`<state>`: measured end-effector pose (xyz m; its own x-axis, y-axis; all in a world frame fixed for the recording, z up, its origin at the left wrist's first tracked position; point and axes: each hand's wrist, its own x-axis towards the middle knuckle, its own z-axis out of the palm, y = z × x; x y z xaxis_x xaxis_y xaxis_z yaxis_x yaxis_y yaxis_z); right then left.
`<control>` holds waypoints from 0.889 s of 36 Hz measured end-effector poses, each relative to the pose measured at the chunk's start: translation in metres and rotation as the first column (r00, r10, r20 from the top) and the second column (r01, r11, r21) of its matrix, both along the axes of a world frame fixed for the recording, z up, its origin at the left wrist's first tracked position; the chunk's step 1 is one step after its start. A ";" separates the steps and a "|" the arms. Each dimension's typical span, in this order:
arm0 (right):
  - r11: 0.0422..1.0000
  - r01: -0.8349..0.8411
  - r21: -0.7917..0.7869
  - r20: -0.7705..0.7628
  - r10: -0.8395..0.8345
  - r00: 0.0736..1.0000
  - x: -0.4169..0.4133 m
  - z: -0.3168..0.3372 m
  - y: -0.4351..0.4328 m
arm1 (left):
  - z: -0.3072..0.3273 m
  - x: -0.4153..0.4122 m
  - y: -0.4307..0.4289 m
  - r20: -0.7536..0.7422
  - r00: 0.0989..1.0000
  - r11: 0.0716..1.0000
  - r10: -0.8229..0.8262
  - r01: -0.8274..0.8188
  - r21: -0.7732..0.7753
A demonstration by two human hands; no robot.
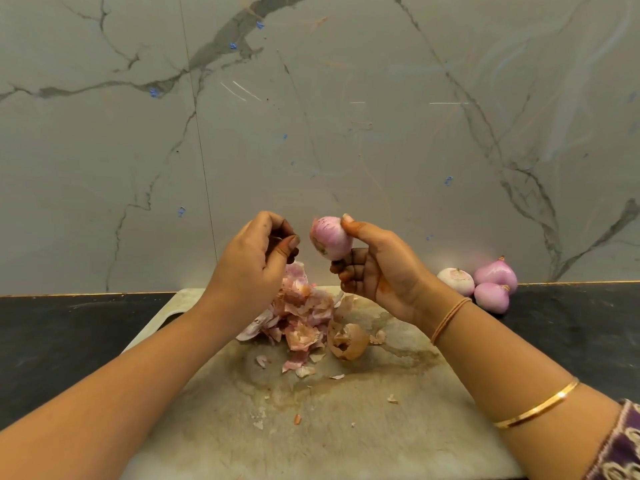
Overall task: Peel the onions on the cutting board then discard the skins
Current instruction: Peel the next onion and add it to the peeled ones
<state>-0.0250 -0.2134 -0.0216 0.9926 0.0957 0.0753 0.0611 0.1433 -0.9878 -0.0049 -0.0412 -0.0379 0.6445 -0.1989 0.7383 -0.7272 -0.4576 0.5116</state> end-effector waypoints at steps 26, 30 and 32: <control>0.993 -0.107 -0.048 0.183 0.115 0.976 -0.001 -0.002 0.004 | 0.004 -0.008 -0.005 -0.106 0.981 0.948 -0.163 0.126 -0.294; 0.993 -0.105 -0.049 0.175 0.112 0.978 0.000 -0.002 0.003 | 0.002 -0.005 -0.004 -0.132 0.984 0.956 -0.123 0.082 -0.280; 0.991 -0.119 -0.054 0.175 0.127 0.976 0.000 -0.002 0.003 | 0.002 -0.003 -0.003 -0.174 0.976 0.941 -0.128 0.064 -0.332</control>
